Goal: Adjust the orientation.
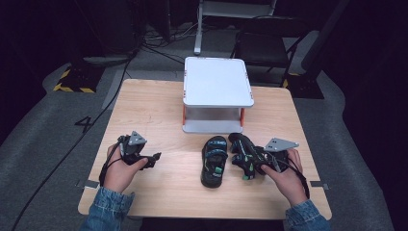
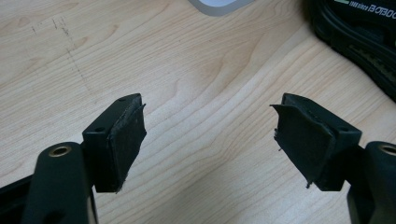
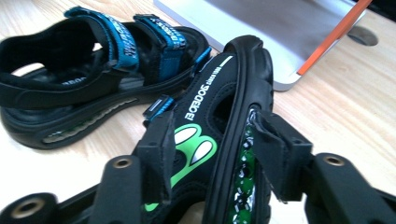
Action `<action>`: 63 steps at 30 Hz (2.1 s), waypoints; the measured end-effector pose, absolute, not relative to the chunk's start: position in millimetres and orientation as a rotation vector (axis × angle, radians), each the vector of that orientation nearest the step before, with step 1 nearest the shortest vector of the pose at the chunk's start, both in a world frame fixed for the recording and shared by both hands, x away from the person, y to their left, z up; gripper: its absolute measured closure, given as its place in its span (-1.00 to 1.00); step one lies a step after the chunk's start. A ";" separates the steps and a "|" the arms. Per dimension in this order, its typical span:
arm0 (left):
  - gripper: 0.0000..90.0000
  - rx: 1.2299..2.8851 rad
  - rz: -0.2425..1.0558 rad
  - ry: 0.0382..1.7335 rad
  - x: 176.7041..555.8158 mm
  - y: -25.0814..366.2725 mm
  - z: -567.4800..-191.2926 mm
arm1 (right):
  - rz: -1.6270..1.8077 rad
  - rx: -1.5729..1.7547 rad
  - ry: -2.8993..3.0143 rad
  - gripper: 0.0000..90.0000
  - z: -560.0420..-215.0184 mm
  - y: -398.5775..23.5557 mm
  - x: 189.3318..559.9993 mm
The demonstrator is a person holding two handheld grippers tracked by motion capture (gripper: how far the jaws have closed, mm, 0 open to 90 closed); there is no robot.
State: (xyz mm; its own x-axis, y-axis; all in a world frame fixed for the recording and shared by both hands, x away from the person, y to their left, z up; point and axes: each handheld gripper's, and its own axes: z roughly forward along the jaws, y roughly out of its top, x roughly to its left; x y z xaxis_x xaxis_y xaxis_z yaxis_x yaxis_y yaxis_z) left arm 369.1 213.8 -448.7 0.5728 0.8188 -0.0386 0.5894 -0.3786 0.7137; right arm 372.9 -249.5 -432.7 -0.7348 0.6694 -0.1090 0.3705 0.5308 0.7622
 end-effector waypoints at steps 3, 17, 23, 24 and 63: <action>-0.46 2.100 0.426 1.124 368.7 215.9 -448.1 | 0.980 0.810 2.363 0.22 -432.7 -249.4 372.7; -0.46 2.102 0.436 1.132 367.5 218.6 -449.7 | 0.991 1.006 2.162 0.24 -435.2 -286.3 385.9; -0.46 2.095 0.436 1.139 365.9 218.2 -450.7 | 0.807 1.088 2.091 0.24 -447.6 -313.2 397.9; -0.46 2.094 0.434 1.140 365.9 218.0 -450.9 | 0.825 1.113 2.078 0.18 -450.3 -317.9 399.1; -0.44 2.112 0.412 1.066 381.6 198.9 -450.2 | 1.052 0.788 2.617 0.85 -405.3 -273.6 326.2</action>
